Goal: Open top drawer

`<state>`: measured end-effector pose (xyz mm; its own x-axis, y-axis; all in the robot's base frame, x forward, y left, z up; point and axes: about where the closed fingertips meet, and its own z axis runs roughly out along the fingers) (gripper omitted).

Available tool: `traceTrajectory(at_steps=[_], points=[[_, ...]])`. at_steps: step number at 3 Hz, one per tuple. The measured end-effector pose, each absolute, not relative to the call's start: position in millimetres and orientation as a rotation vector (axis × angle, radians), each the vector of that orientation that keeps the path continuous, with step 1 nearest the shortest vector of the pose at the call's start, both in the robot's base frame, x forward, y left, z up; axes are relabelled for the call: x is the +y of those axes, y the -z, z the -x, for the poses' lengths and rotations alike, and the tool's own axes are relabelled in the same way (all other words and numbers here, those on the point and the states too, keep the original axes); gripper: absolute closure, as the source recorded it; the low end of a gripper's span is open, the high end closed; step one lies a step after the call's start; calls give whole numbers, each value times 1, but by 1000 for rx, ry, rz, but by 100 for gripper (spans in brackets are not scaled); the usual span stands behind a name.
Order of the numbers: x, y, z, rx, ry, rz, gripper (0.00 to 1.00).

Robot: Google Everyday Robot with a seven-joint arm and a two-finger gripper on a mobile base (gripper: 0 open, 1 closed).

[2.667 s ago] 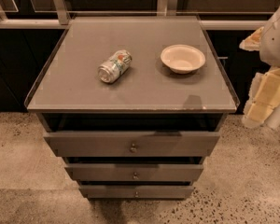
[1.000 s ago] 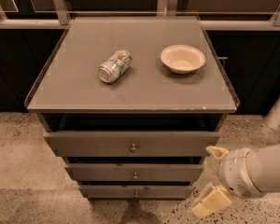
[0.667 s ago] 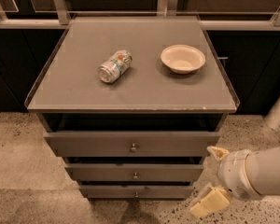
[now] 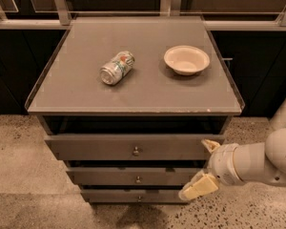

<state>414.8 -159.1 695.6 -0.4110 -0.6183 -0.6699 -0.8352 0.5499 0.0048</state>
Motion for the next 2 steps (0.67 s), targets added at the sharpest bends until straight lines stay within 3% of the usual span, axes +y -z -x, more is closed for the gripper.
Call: traceTrajectory(at_steps=[2], points=[[-154,-675,-462,2121,-486,1161,0]])
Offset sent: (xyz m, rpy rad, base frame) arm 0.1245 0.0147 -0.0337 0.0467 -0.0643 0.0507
